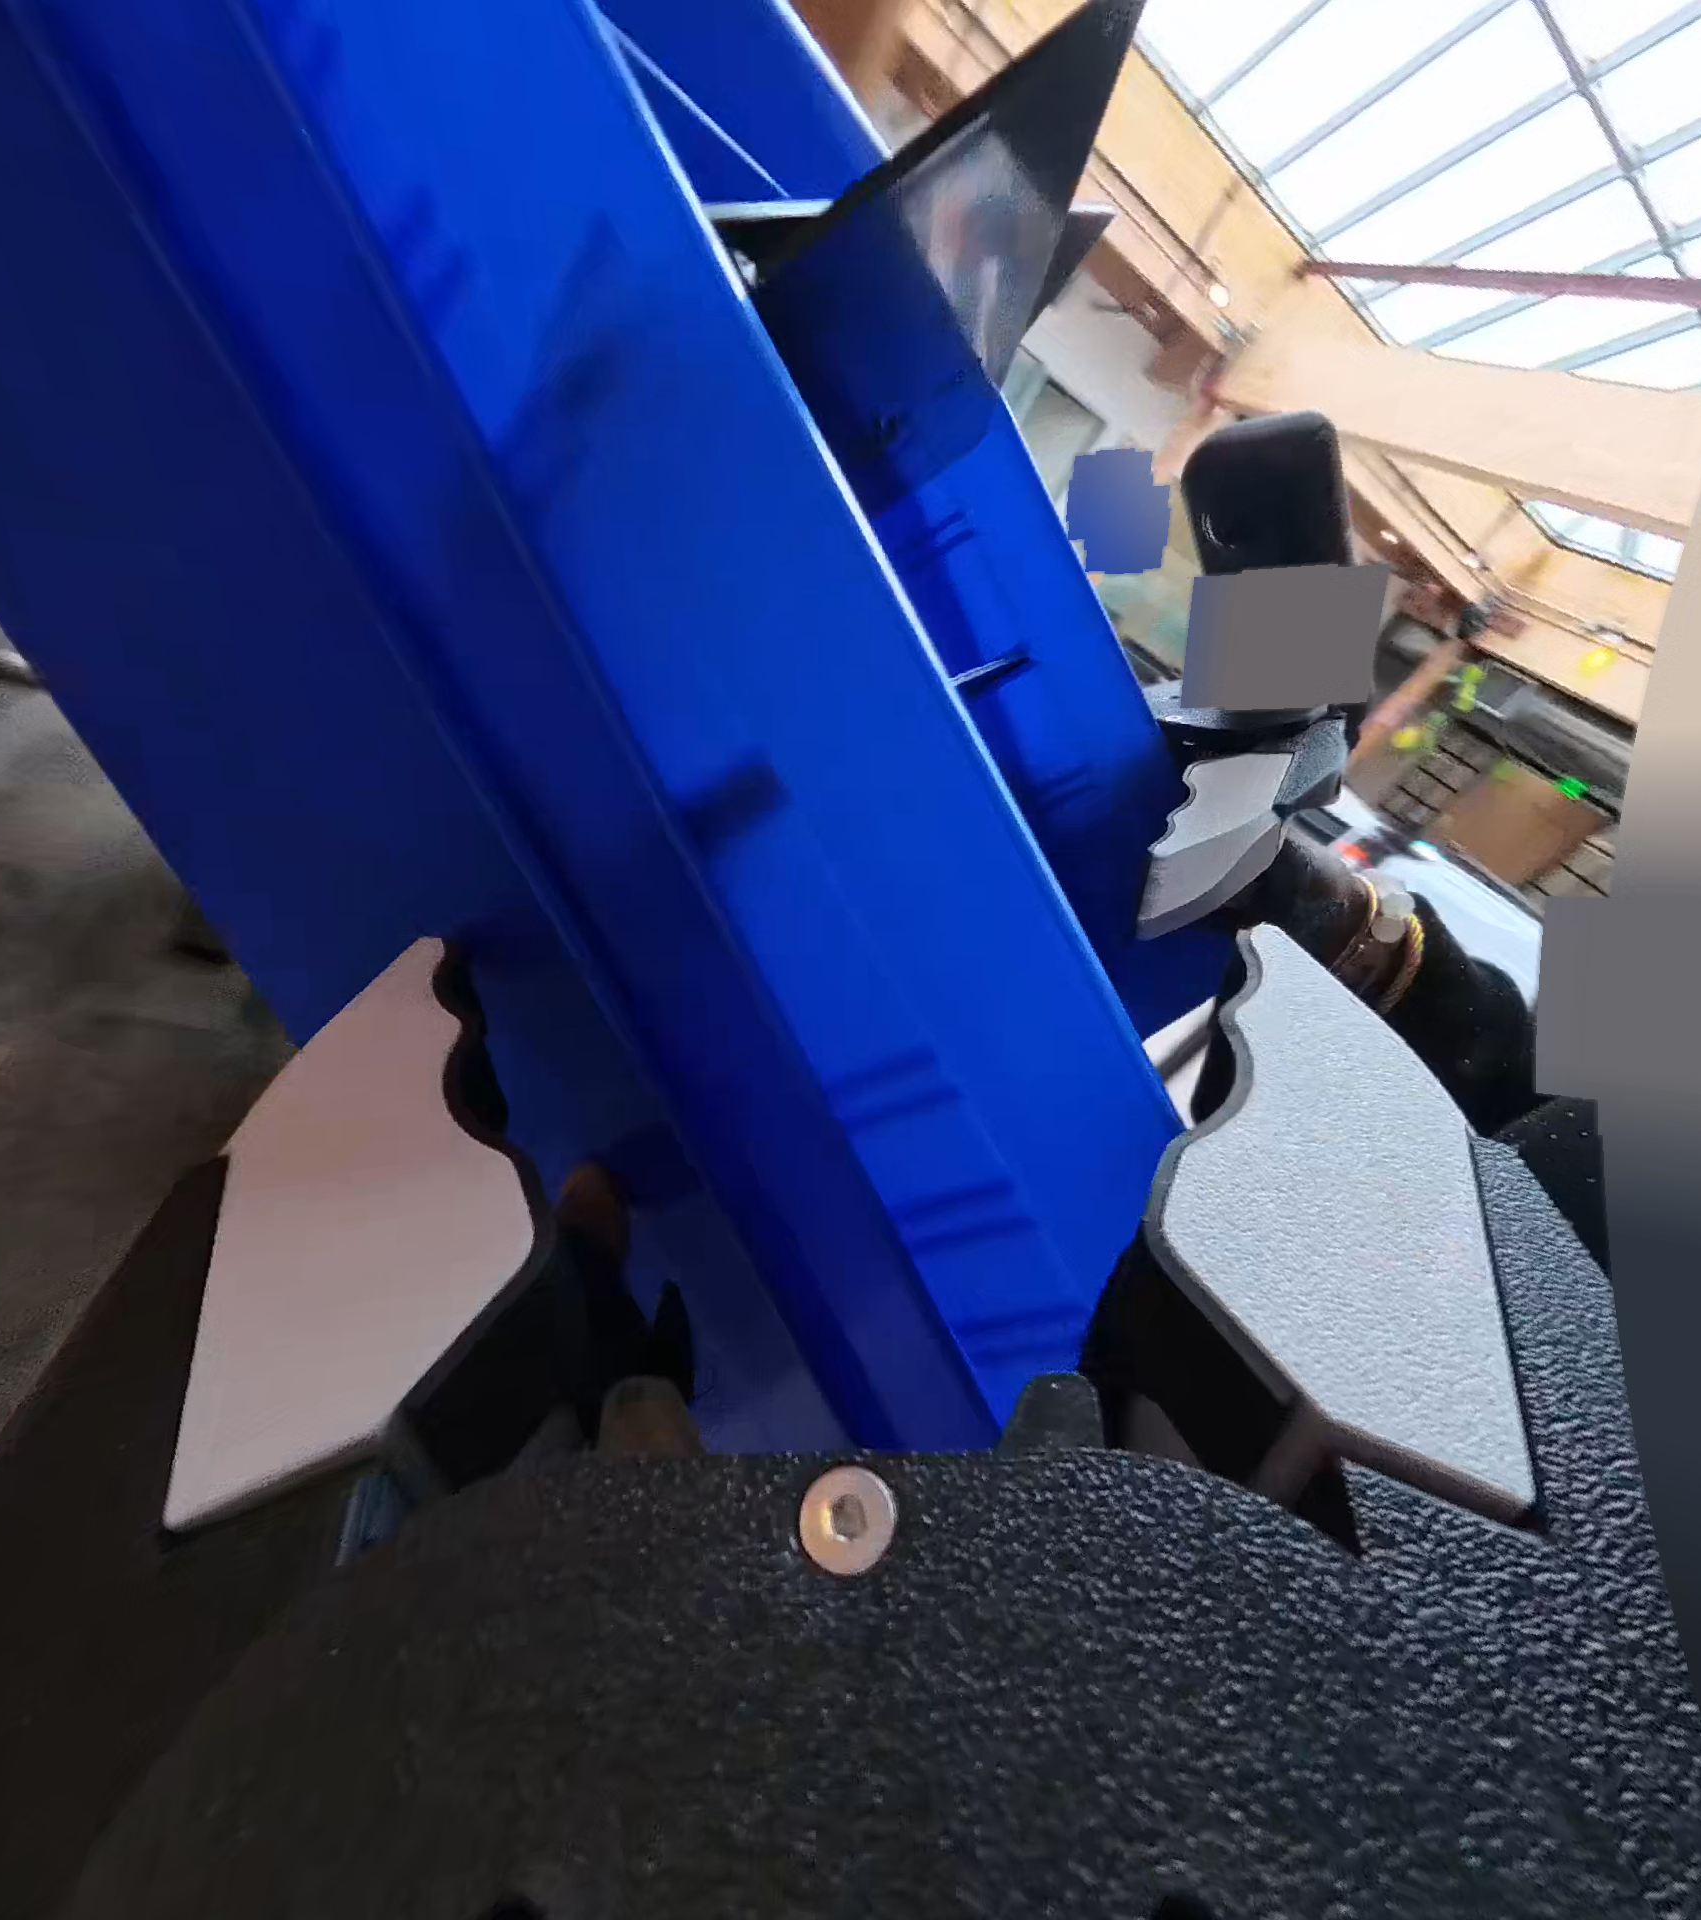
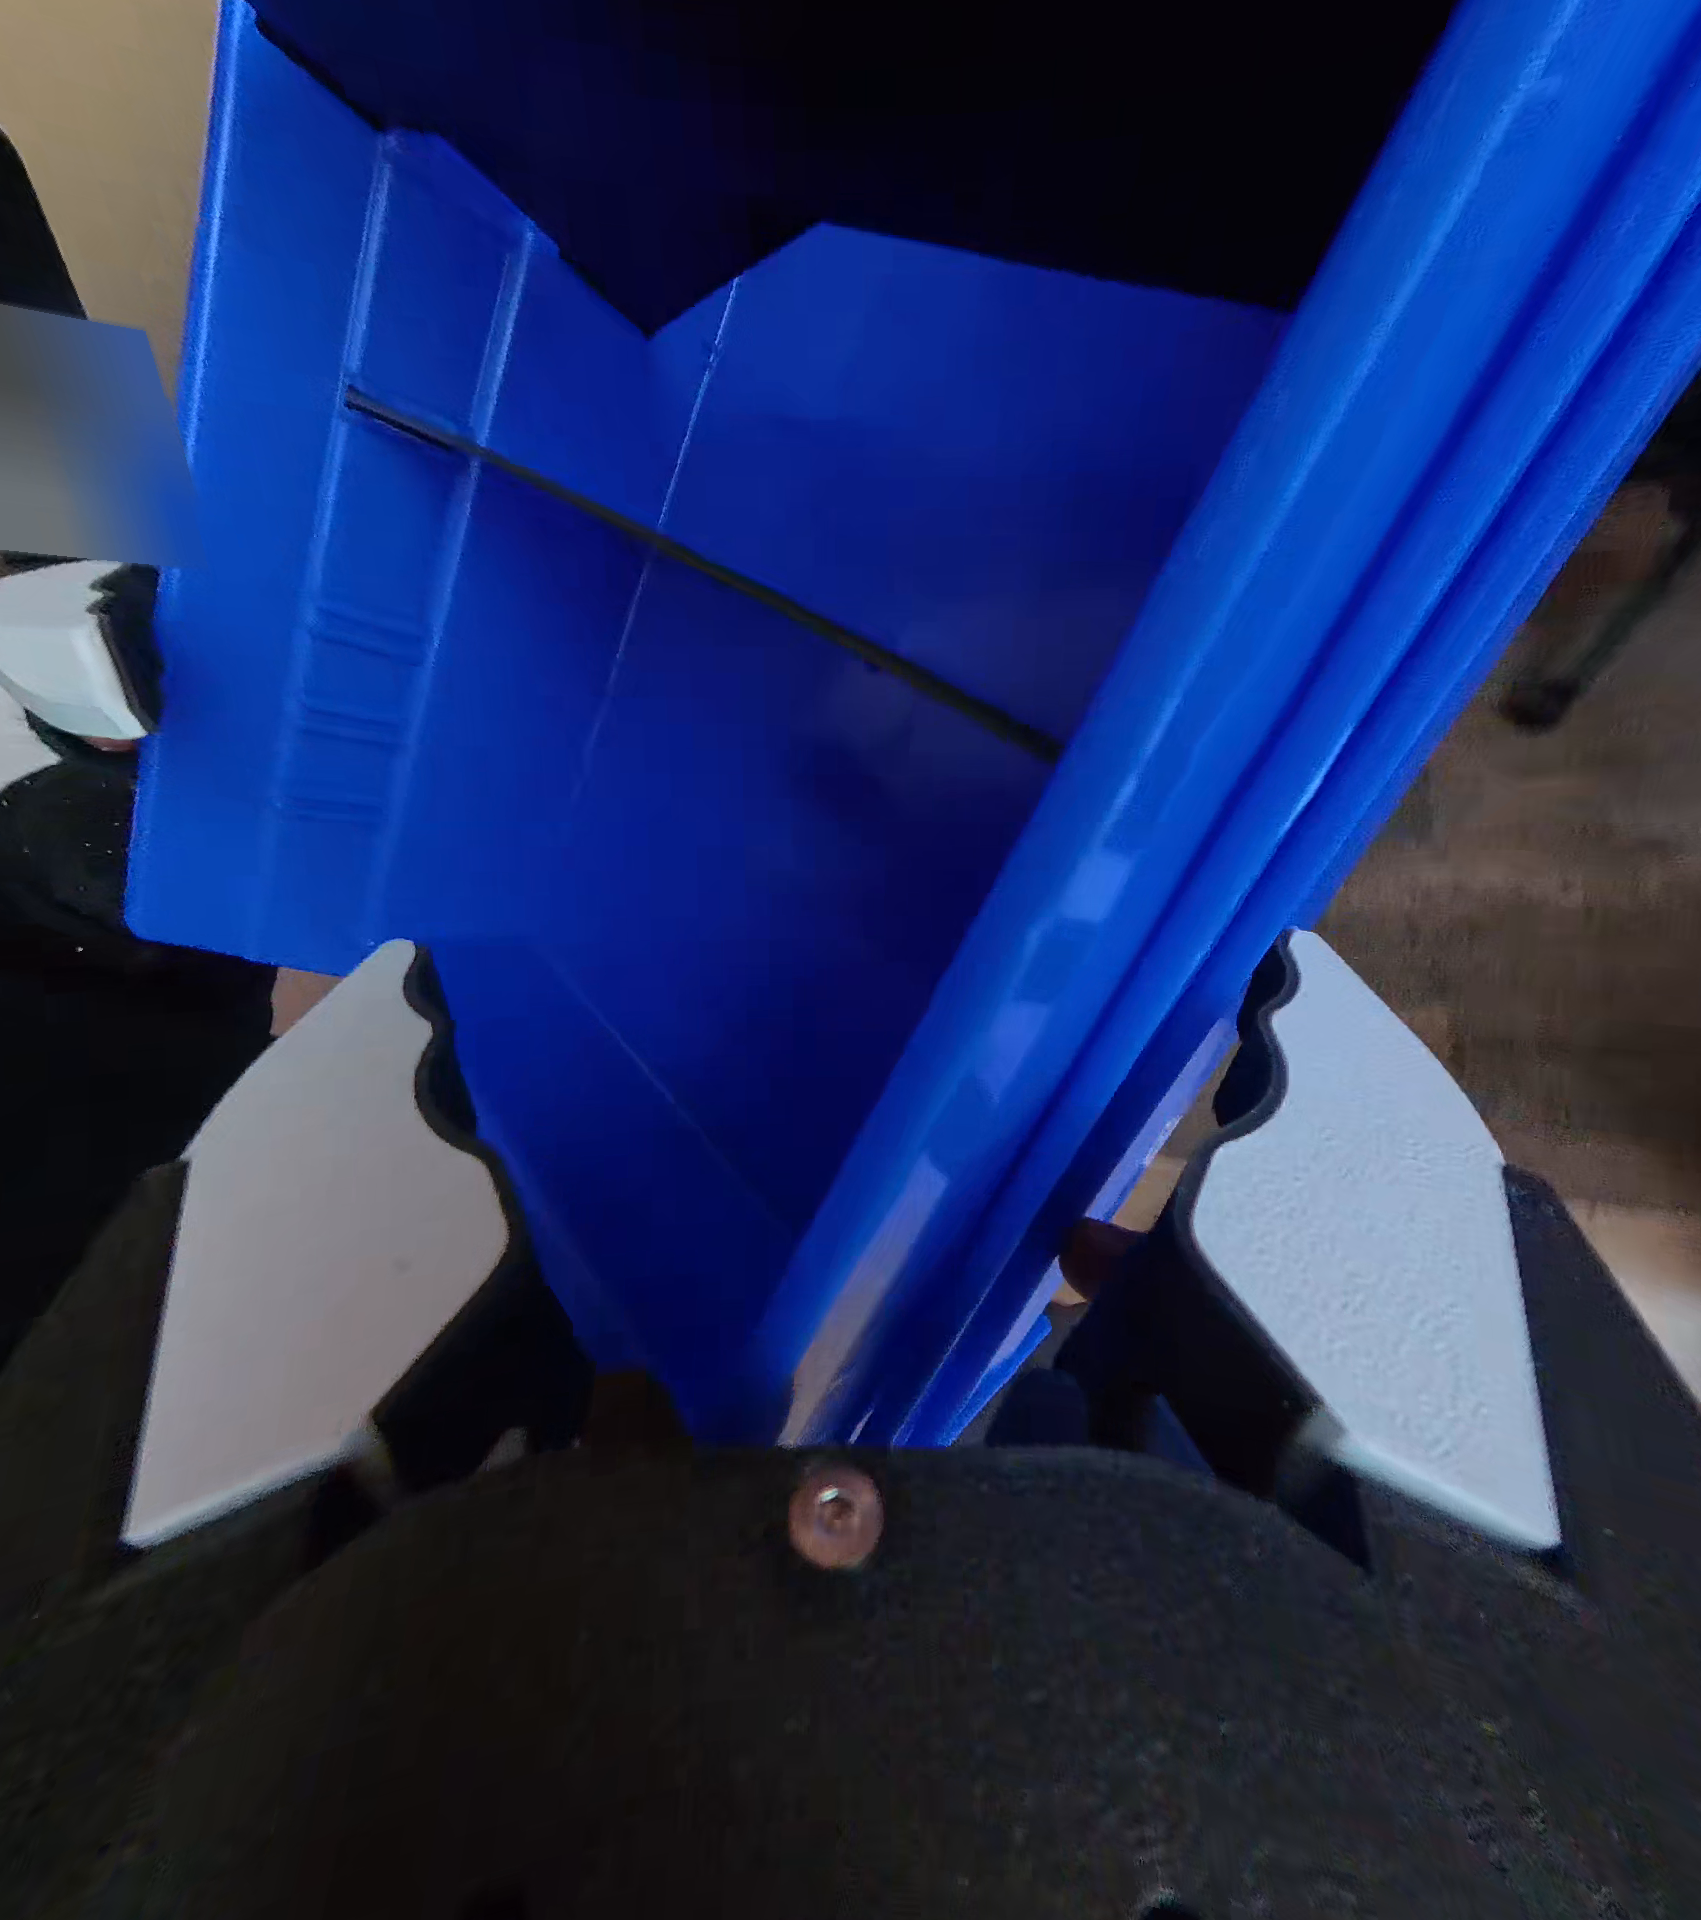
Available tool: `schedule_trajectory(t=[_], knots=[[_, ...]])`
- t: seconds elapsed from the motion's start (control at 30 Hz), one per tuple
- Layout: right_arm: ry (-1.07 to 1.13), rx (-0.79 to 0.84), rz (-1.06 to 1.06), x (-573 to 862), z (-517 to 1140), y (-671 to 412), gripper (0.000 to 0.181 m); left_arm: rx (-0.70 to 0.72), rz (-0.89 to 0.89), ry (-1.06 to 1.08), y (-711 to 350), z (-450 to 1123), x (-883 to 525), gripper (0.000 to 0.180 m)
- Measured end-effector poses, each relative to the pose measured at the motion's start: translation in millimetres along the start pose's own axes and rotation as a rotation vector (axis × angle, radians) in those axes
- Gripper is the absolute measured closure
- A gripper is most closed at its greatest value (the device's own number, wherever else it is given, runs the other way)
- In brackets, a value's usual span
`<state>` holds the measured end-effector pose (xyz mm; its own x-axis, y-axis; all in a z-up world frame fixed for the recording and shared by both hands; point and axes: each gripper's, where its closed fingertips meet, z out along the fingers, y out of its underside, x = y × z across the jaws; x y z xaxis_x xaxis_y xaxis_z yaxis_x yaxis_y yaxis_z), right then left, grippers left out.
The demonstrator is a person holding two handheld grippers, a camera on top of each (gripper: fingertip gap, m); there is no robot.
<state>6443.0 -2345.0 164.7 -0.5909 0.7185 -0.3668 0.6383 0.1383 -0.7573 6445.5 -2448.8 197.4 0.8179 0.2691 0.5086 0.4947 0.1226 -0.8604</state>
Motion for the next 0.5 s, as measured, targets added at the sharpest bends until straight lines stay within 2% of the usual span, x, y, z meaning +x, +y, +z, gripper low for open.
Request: schedule_trajectory(t=[0.3, 0.5], knots=[[-0.342, -0.031, -0.213, 135, 266, -297, 0.041, 0.187, 0.076, -0.368, -224, -9, -303, 0.049], [-0.477, -0.046, -0.321, 178, 485, -472, 0.043, 0.291, 0.104, -0.533, -349, -72, -526, 0.05]])
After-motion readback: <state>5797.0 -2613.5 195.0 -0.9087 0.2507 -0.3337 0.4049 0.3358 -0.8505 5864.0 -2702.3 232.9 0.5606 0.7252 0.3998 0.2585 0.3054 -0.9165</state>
